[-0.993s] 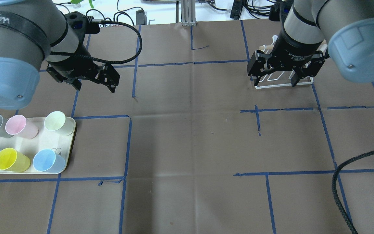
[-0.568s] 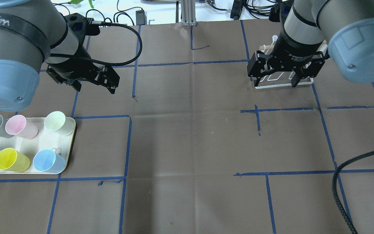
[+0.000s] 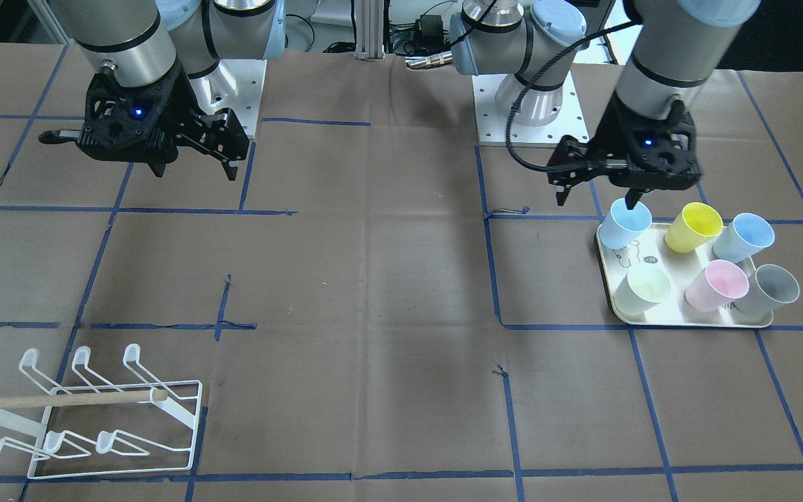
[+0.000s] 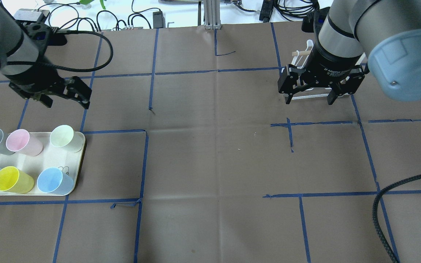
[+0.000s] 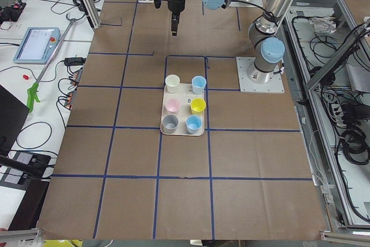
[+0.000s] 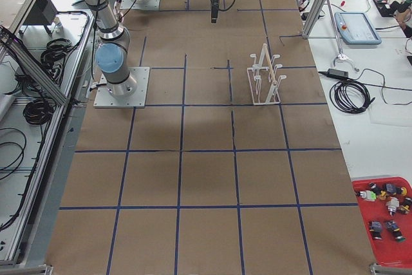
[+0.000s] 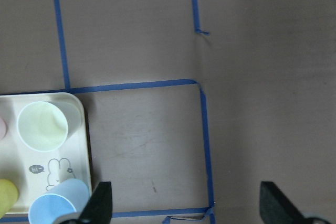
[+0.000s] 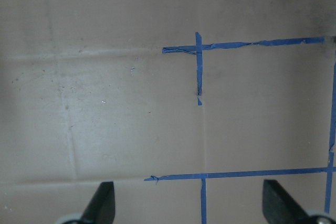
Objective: Transfer IKEA cup to right arm and place on rack
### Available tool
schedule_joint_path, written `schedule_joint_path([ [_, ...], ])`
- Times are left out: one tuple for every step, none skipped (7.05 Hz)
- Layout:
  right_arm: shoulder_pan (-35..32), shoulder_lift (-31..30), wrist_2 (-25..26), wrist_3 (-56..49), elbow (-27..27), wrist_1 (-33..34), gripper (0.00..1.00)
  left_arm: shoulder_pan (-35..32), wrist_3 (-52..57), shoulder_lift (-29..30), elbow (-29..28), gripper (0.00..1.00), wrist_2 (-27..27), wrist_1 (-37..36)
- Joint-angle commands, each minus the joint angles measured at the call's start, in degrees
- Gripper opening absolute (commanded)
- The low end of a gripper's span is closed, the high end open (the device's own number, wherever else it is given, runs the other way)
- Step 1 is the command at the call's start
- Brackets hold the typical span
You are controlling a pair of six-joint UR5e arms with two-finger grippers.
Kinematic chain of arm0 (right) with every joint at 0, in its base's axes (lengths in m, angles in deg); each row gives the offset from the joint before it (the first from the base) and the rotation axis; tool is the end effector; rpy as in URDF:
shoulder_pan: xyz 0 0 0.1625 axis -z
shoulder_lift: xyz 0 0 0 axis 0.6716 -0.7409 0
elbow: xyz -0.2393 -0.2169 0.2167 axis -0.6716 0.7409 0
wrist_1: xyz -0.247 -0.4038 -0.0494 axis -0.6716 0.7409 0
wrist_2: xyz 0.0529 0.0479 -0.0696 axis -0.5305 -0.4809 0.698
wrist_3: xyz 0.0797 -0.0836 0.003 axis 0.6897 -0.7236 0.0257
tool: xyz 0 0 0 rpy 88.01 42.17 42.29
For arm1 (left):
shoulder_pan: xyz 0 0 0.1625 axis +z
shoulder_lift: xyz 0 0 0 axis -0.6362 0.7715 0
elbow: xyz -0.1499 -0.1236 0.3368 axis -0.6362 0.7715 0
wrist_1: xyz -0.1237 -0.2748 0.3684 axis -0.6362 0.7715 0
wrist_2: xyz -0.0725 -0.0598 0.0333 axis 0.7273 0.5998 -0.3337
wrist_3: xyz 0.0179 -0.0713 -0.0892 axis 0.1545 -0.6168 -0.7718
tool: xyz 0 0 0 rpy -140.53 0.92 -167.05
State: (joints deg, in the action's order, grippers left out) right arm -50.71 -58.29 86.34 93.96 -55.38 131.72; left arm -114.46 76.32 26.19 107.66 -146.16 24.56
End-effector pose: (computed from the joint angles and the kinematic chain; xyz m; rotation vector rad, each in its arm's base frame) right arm 0.1636 -0.5314 0.4075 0.0863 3.1138 0.0333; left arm 0.0115 -0.5468 0.3783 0.1181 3.1081 -0.0446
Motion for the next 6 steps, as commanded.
schedule_joint_path([
  [0.0, -0.4, 0.0, 0.0, -0.2, 0.0, 1.00, 9.2, 8.9, -0.9, 2.0, 1.00, 0.1, 0.0],
  [0.0, -0.4, 0.0, 0.0, -0.2, 0.0, 1.00, 9.4, 8.8, -0.5, 2.1, 1.00, 0.1, -0.2],
  [0.0, -0.4, 0.0, 0.0, -0.2, 0.0, 1.00, 9.5, 8.6, 0.4, 3.1, 1.00, 0.0, -0.9],
  [0.0, -0.3, 0.0, 0.0, -0.2, 0.0, 1.00, 9.6, 8.6, 2.0, 5.2, 0.99, 0.5, -4.0],
  [0.0, -0.4, 0.0, -0.1, -0.2, 0.0, 1.00, 9.6, 8.5, 3.4, 9.2, 1.00, 2.3, -9.8],
  [0.0, -0.3, -0.1, -0.1, -0.2, 0.0, 1.00, 9.6, 8.5, 5.0, 13.1, 1.00, 2.5, -16.8],
])
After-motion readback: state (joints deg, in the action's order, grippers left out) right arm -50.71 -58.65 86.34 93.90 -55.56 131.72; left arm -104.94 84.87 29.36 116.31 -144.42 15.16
